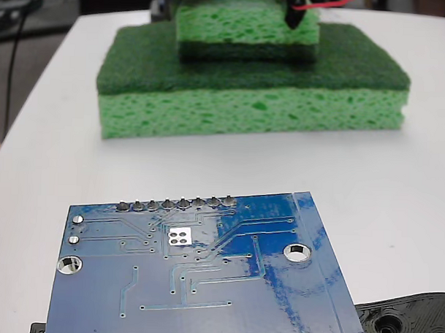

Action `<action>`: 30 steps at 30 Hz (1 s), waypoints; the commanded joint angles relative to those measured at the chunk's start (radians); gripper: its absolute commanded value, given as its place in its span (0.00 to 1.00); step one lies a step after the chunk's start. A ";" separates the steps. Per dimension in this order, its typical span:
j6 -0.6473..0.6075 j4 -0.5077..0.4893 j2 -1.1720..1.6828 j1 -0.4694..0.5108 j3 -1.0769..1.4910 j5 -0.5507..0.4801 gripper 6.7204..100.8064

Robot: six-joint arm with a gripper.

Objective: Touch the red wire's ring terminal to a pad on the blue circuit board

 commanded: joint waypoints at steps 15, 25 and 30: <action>0.040 -0.043 -0.333 0.149 -0.281 -0.021 0.99; -0.020 0.095 -1.062 0.183 -0.899 -0.015 0.99; -0.046 0.198 -1.243 0.184 -1.121 0.005 0.99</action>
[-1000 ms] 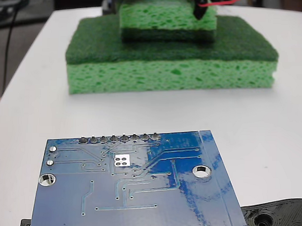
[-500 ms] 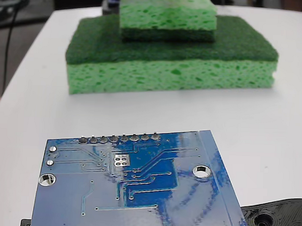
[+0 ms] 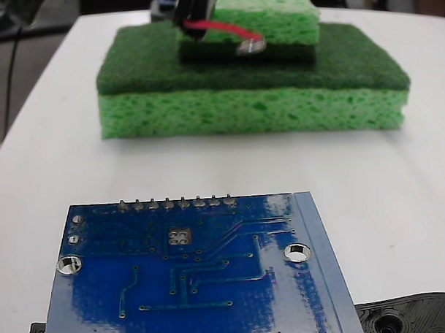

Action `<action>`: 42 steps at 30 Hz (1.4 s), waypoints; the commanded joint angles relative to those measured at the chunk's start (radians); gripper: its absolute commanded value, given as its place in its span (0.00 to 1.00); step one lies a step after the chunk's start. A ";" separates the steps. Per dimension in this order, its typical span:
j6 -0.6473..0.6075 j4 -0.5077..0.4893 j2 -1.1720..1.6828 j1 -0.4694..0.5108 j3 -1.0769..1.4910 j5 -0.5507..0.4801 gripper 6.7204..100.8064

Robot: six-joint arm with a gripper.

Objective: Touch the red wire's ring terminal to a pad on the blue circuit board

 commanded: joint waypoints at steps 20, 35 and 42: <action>0.048 0.356 -0.383 -0.075 -0.540 0.124 0.99; 0.069 0.336 -0.347 -0.066 -0.453 0.129 0.99; 0.064 0.333 -0.350 -0.046 -0.449 0.114 0.99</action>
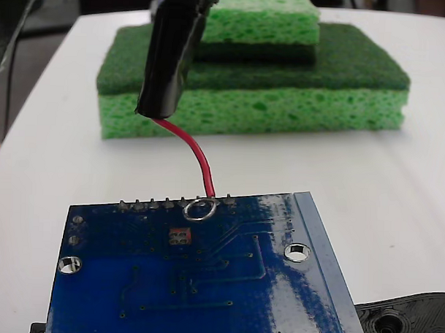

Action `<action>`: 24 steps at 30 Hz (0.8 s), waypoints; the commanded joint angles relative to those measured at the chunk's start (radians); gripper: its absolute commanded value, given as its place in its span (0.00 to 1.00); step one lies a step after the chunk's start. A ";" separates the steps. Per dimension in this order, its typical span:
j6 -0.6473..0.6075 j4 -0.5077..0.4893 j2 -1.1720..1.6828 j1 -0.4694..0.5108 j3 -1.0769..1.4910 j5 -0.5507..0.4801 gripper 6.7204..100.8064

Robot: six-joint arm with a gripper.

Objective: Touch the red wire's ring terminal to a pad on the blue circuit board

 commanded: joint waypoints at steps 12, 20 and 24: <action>0.014 -0.015 0.005 0.006 0.026 0.006 0.99; 0.015 -0.015 0.005 0.014 0.031 0.005 0.99; 0.015 -0.018 0.005 0.015 0.031 0.005 0.99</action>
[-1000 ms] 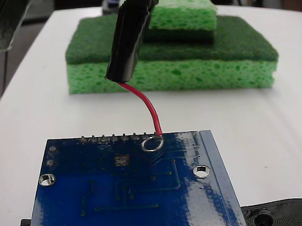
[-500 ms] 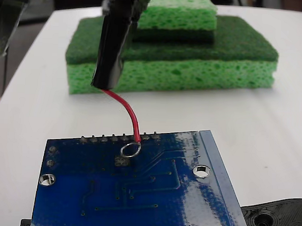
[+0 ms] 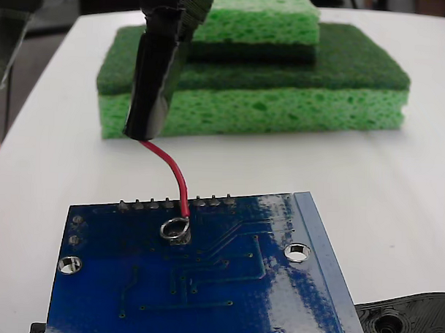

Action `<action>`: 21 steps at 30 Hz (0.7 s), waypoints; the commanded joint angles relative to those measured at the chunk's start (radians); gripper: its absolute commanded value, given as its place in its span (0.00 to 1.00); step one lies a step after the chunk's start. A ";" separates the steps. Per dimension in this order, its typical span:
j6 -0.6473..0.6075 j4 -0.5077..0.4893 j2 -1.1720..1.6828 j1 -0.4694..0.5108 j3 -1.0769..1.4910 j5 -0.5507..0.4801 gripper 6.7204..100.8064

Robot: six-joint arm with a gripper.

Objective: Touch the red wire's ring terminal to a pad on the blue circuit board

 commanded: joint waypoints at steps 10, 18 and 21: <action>0.005 -0.002 -0.002 -0.002 -0.002 -0.003 0.99; 0.008 -0.002 0.002 -0.009 0.000 -0.002 0.99; 0.008 0.002 0.006 -0.015 0.000 0.002 0.99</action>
